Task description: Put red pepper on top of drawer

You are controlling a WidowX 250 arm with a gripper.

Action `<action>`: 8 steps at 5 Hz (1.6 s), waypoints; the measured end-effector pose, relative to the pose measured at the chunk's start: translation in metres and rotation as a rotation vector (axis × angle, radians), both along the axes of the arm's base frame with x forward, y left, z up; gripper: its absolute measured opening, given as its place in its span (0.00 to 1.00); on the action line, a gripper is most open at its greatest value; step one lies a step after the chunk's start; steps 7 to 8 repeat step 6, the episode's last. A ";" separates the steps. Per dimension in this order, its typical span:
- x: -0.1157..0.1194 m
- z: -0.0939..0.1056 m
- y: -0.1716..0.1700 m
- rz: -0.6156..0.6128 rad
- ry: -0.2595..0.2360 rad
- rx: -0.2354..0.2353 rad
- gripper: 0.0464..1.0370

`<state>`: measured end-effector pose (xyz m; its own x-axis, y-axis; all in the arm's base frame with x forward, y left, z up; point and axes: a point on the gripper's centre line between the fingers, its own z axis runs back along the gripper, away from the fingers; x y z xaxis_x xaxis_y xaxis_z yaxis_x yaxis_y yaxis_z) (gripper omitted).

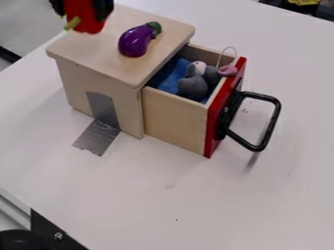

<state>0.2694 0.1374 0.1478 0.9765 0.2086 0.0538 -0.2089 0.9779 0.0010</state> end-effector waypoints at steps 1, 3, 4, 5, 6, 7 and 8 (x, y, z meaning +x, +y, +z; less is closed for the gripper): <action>0.001 -0.017 0.006 -0.011 0.053 0.009 0.83; 0.001 -0.025 0.002 -0.027 0.106 -0.004 0.97; 0.004 -0.007 -0.004 -0.037 0.081 -0.017 0.96; 0.005 0.034 -0.013 -0.061 -0.010 -0.001 0.96; -0.006 0.066 -0.023 -0.080 -0.091 0.025 0.96; -0.006 0.066 -0.023 -0.080 -0.091 0.025 0.96; -0.006 0.066 -0.023 -0.080 -0.091 0.025 0.96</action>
